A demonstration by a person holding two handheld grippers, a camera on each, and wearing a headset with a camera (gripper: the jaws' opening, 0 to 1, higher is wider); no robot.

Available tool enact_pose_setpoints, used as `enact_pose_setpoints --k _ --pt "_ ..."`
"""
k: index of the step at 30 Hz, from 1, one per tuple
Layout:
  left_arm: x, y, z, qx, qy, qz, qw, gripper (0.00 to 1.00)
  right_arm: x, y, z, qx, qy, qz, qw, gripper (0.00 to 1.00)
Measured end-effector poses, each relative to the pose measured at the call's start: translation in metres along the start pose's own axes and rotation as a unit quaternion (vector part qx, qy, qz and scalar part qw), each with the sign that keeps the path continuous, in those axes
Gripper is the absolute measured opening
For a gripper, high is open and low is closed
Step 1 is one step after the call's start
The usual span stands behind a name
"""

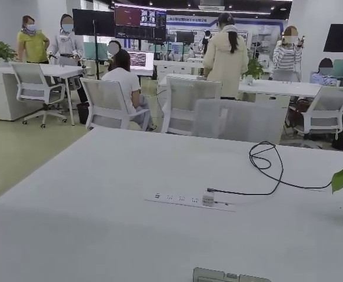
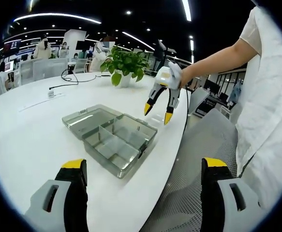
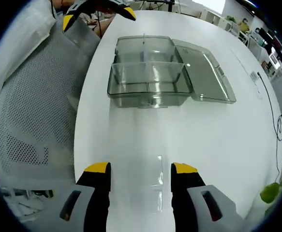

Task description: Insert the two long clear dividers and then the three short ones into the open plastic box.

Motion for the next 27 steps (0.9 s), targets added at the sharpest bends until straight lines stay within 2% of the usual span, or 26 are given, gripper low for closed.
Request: enact_pose_setpoints --k 9,10,15,17,27 --pt "0.001 0.002 0.001 0.003 -0.002 0.007 1.0 1.0 -0.001 0.017 -0.009 0.038 -0.01 0.034 0.9986 0.45" --pt "0.001 0.002 0.001 0.003 -0.002 0.007 1.0 1.0 -0.003 0.016 -0.008 0.037 -0.006 0.047 0.9982 0.43" --pt "0.002 0.002 0.001 0.002 -0.001 0.007 1.0 1.0 -0.002 0.015 -0.007 0.038 -0.006 0.04 0.9985 0.42" --pt "0.002 0.003 0.001 0.003 0.001 0.007 1.0 1.0 -0.002 0.015 -0.006 0.041 -0.005 0.04 0.9983 0.34" --pt "0.002 0.003 0.003 0.004 0.001 0.005 1.0 1.0 -0.002 0.015 -0.006 0.046 -0.002 0.041 0.9981 0.33"
Point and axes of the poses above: the centre of the closed fingertips' face, and the gripper's own axes: z roughly backward along the fingers, x roughly to its left, y roughly out of its underside, the point moved 2 cm from there along z, roughly backward along the fingers, and after that the axes turned 15 degrees about -x, right-handed, at the moved point
